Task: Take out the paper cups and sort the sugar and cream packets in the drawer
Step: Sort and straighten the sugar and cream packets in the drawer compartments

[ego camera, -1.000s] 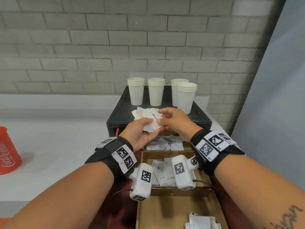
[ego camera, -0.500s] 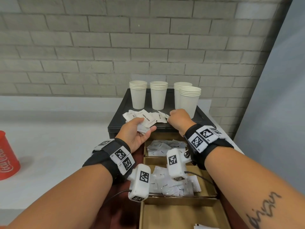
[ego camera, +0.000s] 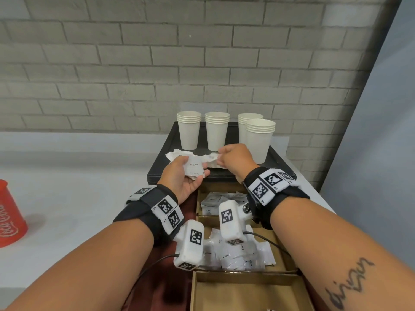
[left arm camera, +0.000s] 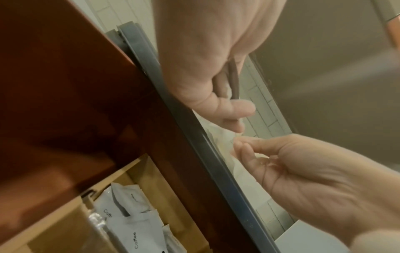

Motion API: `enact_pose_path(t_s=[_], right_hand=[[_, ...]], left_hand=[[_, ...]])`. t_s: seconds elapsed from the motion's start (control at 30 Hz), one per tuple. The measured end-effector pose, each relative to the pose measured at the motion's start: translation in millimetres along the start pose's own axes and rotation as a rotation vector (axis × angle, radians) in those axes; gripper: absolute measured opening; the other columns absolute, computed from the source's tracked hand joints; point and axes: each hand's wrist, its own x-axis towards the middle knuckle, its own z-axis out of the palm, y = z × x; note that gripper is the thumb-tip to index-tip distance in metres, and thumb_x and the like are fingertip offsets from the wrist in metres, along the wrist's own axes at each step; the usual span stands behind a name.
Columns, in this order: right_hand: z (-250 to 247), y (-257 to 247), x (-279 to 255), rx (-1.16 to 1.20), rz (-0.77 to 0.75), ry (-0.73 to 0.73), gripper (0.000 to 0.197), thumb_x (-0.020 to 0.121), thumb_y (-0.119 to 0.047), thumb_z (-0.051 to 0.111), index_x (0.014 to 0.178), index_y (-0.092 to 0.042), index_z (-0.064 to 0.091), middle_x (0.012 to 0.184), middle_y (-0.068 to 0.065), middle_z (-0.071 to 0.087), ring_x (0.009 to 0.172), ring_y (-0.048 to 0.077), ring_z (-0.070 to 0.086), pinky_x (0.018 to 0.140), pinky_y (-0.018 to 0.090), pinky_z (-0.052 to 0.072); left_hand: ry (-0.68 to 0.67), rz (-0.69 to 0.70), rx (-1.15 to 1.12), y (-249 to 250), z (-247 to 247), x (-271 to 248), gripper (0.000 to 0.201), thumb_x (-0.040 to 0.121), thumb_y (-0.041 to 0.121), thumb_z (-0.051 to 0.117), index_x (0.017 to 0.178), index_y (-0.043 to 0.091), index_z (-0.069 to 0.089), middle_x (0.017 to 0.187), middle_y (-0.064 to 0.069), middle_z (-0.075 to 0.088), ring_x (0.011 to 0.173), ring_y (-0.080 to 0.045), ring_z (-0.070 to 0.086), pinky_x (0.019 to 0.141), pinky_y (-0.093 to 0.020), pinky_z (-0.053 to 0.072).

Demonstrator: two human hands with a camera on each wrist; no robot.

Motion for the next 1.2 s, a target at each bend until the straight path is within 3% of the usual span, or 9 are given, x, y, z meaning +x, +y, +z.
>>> enact_pose_path(t_s=[0.17,0.27,0.37,0.5,0.67,0.73,0.83,1.0,1.2], right_hand=[[4.9,-9.5,-20.4,0.046,-0.051,-0.16,0.029,0.089,-0.017,0.061,0.117,-0.008,0.062,0.101,0.007,0.06,0.085,0.017,0.056,0.067,0.023,0.049],[10.6,-9.2,-26.3,-0.065,-0.112,-0.219,0.029,0.084,-0.015,0.067,0.112,-0.015,0.061,0.089,-0.003,0.054,0.087,0.016,0.055,0.066,0.024,0.05],[3.2,-7.5,-26.9,0.015,-0.06,-0.153,0.017,0.082,0.001,0.064,0.086,-0.015,0.059,0.077,0.004,0.055,0.065,0.014,0.055,0.062,0.024,0.051],[-18.8,-5.0,-31.2,0.101,0.041,-0.239,0.015,0.087,0.003,0.057,0.086,-0.011,0.059,0.071,0.005,0.055,0.058,0.01,0.05,0.053,0.017,0.048],[-44.5,4.3,-34.6,-0.176,0.128,-0.44,0.015,0.089,-0.001,0.055,0.079,-0.011,0.06,0.07,0.006,0.055,0.059,0.011,0.05,0.054,0.018,0.046],[-46.7,7.2,-35.6,-0.319,0.123,-0.433,0.007,0.089,-0.011,0.057,0.088,-0.011,0.064,0.082,0.006,0.06,0.07,0.012,0.054,0.062,0.02,0.048],[-36.6,6.2,-36.0,-0.283,0.045,-0.397,0.025,0.089,-0.029,0.062,0.11,-0.017,0.061,0.098,0.0,0.06,0.083,0.011,0.058,0.072,0.023,0.051],[-9.7,1.9,-36.0,-0.245,-0.144,-0.366,0.04,0.084,-0.026,0.068,0.12,-0.018,0.052,0.094,-0.001,0.061,0.082,0.014,0.06,0.061,0.021,0.045],[-0.4,6.7,-23.6,-0.208,-0.2,-0.216,0.026,0.088,-0.016,0.06,0.114,-0.013,0.057,0.085,-0.003,0.059,0.066,0.01,0.054,0.05,0.015,0.04]], left_hand=[[0.044,0.055,0.017,-0.9,0.1,0.6,0.027,0.098,0.017,0.045,0.124,0.01,0.049,0.097,-0.011,0.064,0.08,-0.019,0.062,0.043,-0.016,0.051],[0.03,0.064,0.059,-4.7,0.9,0.8,0.021,0.097,0.019,0.049,0.116,0.012,0.051,0.089,-0.008,0.063,0.072,-0.017,0.061,0.038,-0.014,0.047],[0.026,0.047,0.081,-7.9,-0.7,0.3,0.025,0.097,0.028,0.049,0.116,0.014,0.053,0.086,-0.005,0.064,0.062,-0.015,0.062,0.034,-0.014,0.043],[0.027,0.024,0.107,-8.5,-4.7,-3.3,0.018,0.098,0.026,0.046,0.105,0.014,0.056,0.092,-0.006,0.066,0.07,-0.018,0.063,0.034,-0.013,0.041],[0.014,-0.001,0.224,-7.8,-7.7,-8.0,0.028,0.098,0.034,0.039,0.091,0.013,0.056,0.085,-0.011,0.065,0.062,-0.019,0.057,0.036,-0.013,0.04],[-0.037,-0.035,0.225,-8.8,-8.2,-10.1,0.031,0.099,0.034,0.034,0.094,0.013,0.057,0.089,-0.014,0.064,0.064,-0.02,0.058,0.038,-0.014,0.043],[-0.092,-0.069,0.212,-11.8,-5.5,-13.0,0.029,0.1,0.03,0.033,0.097,0.013,0.057,0.09,-0.014,0.065,0.06,-0.02,0.065,0.04,-0.015,0.046],[-0.169,-0.07,0.2,-13.5,2.9,-17.7,0.019,0.099,0.02,0.041,0.112,0.013,0.054,0.084,-0.012,0.067,0.054,-0.019,0.069,0.043,-0.017,0.051],[-0.207,-0.108,0.123,-3.9,-1.3,-17.7,0.033,0.1,0.039,0.033,0.107,0.016,0.057,0.082,-0.016,0.07,0.055,-0.024,0.069,0.043,-0.019,0.051]])
